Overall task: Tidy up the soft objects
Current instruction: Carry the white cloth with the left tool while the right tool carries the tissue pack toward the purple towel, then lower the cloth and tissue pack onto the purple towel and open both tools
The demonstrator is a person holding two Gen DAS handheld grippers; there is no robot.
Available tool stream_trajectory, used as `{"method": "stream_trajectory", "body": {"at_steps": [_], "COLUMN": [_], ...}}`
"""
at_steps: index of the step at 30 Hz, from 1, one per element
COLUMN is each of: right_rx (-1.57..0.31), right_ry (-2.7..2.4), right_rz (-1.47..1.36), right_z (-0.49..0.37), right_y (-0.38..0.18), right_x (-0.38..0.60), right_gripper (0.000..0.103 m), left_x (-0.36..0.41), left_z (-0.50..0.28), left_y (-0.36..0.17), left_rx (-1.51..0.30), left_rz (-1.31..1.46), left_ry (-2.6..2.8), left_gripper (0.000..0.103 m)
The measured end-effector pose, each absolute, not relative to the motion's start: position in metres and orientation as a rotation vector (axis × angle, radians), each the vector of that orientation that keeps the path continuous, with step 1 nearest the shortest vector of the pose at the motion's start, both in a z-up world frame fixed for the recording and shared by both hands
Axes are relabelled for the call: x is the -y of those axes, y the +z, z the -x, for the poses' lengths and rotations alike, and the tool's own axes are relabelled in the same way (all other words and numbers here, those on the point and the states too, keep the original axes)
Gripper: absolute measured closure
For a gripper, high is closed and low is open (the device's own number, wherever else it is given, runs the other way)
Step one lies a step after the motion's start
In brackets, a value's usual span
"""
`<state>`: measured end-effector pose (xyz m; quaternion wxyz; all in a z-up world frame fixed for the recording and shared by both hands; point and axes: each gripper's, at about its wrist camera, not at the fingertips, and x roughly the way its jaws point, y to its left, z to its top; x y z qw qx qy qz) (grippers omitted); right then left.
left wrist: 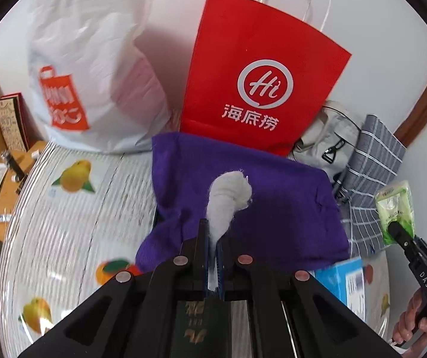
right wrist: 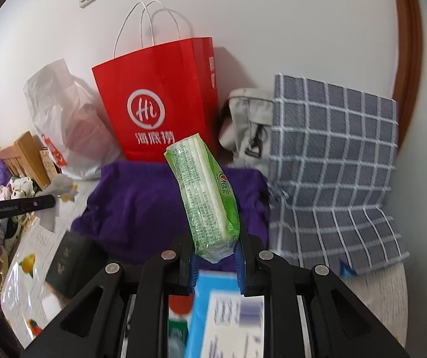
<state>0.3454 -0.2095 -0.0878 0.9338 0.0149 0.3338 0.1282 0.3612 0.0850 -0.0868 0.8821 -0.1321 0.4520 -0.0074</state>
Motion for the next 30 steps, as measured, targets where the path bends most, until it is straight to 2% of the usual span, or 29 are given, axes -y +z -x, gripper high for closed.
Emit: {"method": "stream_trajectory", "body": {"at_steps": [8, 13, 30], "right_rx": [-0.690, -0.729, -0.908], "right_ry": [0.273, 0.284, 0.266], "right_rz": [-0.025, -0.042, -0.024], "right_z": [-0.407, -0.440, -0.483], "right_y": [-0.090, -0.114, -0.183], "right_x": [0.193, 0.190, 0.197], "right_gripper": [0.083, 0.083, 0.083], "left_x": [-0.078, -0.076, -0.083], "left_z": [-0.418, -0.448, -0.480], "left_y": [-0.102, -0.121, -0.168], "left_rx": [-0.956, -0.996, -1.097], "left_rz": [0.308, 0.318, 0.324], "left_ry": [-0.024, -0.027, -0.025], "left_gripper": [0.098, 0.098, 0.098]}}
